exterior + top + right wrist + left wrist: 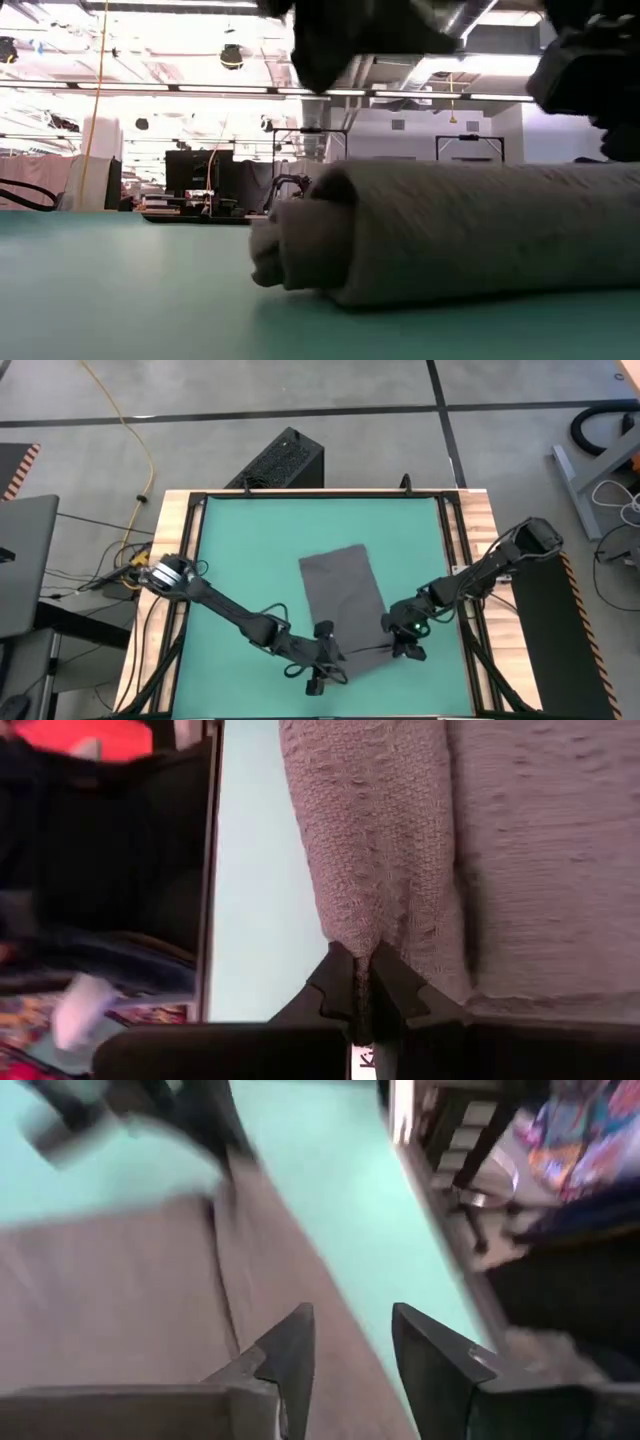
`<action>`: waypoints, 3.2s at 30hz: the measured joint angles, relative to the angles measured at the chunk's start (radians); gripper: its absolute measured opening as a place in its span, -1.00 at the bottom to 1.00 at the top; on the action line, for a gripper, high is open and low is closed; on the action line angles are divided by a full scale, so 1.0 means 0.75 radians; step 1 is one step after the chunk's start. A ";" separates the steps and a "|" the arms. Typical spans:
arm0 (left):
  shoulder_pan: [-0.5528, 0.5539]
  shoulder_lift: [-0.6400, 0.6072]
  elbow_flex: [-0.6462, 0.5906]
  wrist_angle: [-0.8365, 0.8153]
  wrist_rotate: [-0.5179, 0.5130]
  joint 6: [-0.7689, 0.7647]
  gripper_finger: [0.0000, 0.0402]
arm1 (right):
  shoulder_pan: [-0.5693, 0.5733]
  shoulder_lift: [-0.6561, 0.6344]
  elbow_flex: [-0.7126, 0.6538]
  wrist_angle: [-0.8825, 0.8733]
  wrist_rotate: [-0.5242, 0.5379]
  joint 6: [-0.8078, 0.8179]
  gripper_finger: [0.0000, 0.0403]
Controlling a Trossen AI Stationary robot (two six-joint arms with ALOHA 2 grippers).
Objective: Roll towel
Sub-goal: Roll the black towel
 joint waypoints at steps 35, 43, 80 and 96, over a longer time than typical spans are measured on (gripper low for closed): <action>0.181 0.006 -0.005 -0.439 0.030 -0.061 -0.98 | -0.376 -0.005 -0.152 -0.035 0.112 -0.013 -0.87; 0.110 -0.059 0.000 -0.081 0.007 0.086 -0.98 | -0.379 -0.004 -0.152 -0.053 0.166 -0.034 -0.87; 0.120 0.143 -0.298 0.123 0.039 -0.379 -1.00 | -0.054 -0.396 0.013 -0.403 0.287 -0.582 -0.04; 0.125 0.145 -0.309 0.152 0.091 -0.372 -1.00 | 0.440 -0.004 0.014 -0.178 1.070 -0.916 -0.03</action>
